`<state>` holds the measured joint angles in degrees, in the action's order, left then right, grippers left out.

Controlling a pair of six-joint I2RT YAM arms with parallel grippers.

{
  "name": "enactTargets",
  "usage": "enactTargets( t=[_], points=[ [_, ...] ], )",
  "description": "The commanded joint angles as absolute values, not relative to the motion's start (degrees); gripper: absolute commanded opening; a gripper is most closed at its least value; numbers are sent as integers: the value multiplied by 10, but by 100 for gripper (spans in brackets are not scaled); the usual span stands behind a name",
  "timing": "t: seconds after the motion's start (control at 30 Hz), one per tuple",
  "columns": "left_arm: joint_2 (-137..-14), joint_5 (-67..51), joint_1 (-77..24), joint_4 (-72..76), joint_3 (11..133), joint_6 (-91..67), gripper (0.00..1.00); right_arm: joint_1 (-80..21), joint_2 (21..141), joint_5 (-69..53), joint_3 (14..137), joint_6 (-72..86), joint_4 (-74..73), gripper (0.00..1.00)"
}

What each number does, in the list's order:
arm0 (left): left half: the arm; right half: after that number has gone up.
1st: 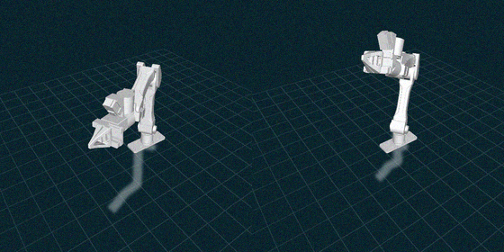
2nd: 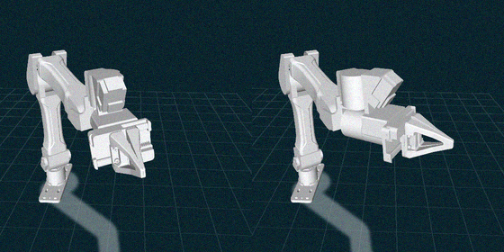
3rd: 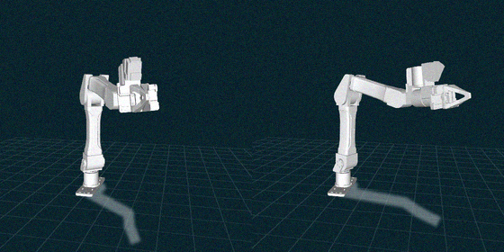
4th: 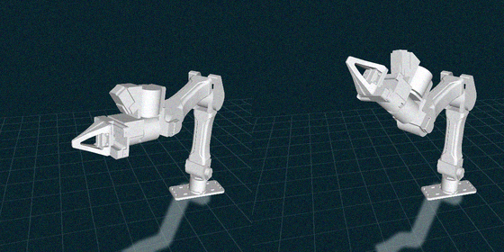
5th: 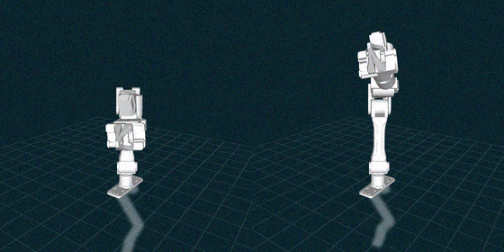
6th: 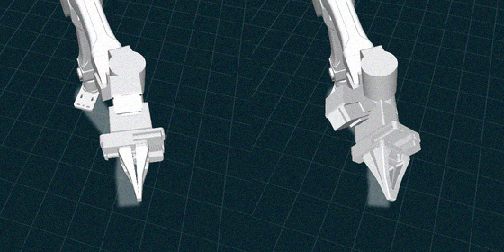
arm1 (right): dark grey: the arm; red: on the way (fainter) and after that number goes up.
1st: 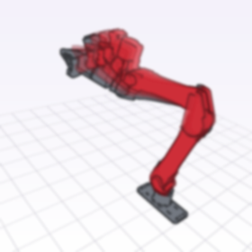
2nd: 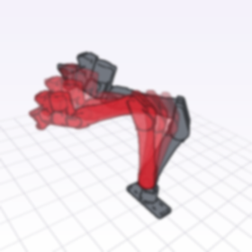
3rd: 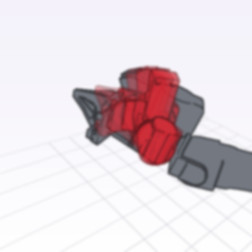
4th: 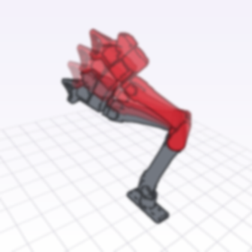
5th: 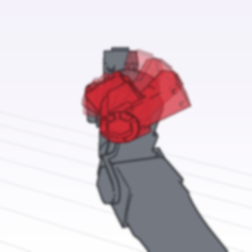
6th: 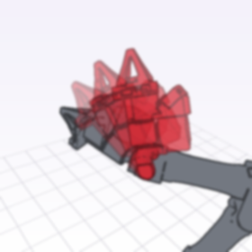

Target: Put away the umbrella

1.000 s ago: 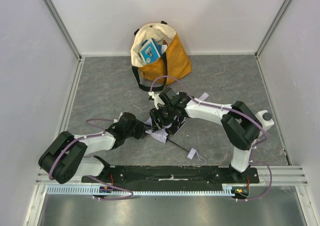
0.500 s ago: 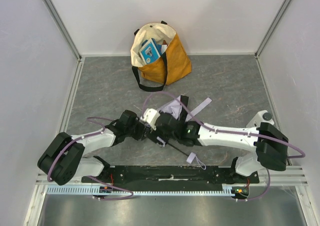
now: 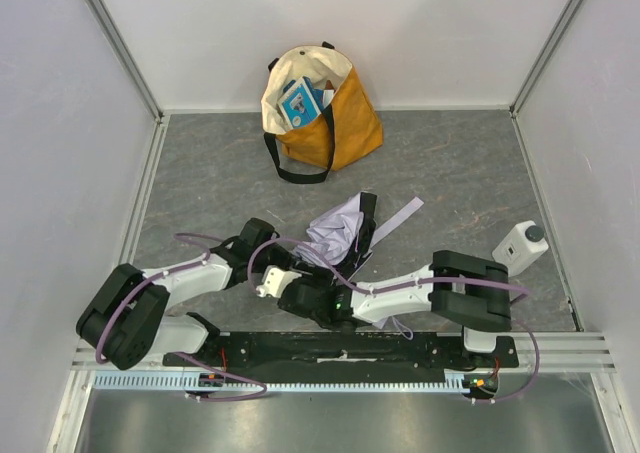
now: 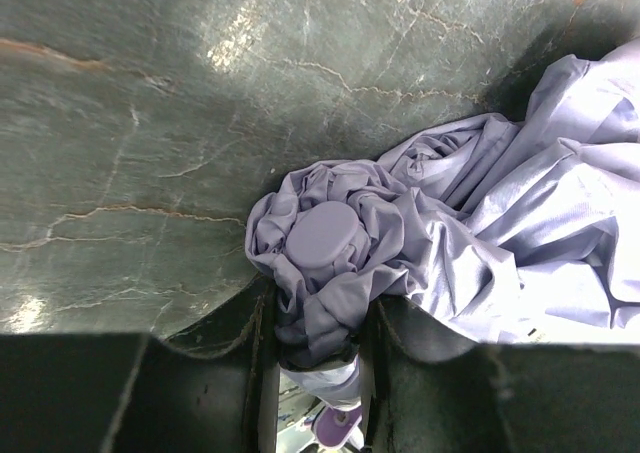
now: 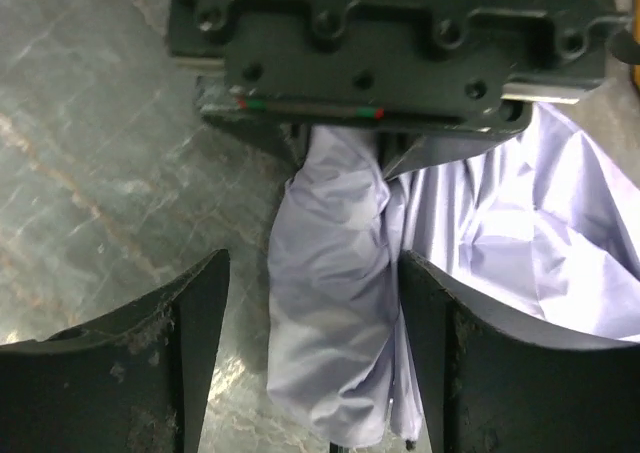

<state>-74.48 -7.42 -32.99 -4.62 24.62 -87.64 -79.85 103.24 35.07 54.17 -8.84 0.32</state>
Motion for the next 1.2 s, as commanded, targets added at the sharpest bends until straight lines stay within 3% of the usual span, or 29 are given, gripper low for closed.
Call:
enactTargets(
  t=[0.0, 0.17, 0.37, 0.5, 0.83, 0.9, 1.07, 1.17],
  points=[
    [-759, -66, -329, -179, 228, -853, 2, -802, 1084, 439, 560, -83, 30, 72],
    [-754, -71, -328, -184, 230, -851, 2, -800, 1128, 494, 568, -58, 20, 61],
    [-744, -76, -327, -184, 229, -848, 2, -787, 1144, 473, 559, -24, 1, 29],
    [-738, -77, -327, -193, 239, -843, 2, -781, 1146, 450, 549, -13, 1, 0],
    [-706, -38, -326, -185, 255, -807, 2, -715, 1112, 180, 529, 45, 1, 0],
    [-699, -37, -325, -162, 245, -801, 7, -695, 1111, 122, 523, 56, 3, 0],
    [-651, -15, -317, -85, 211, -766, 40, -650, 1115, 9, 505, 77, 17, 0],
    [-612, -17, -302, -29, 190, -733, 72, -636, 1122, -35, 503, 82, 17, 0]
  ],
)
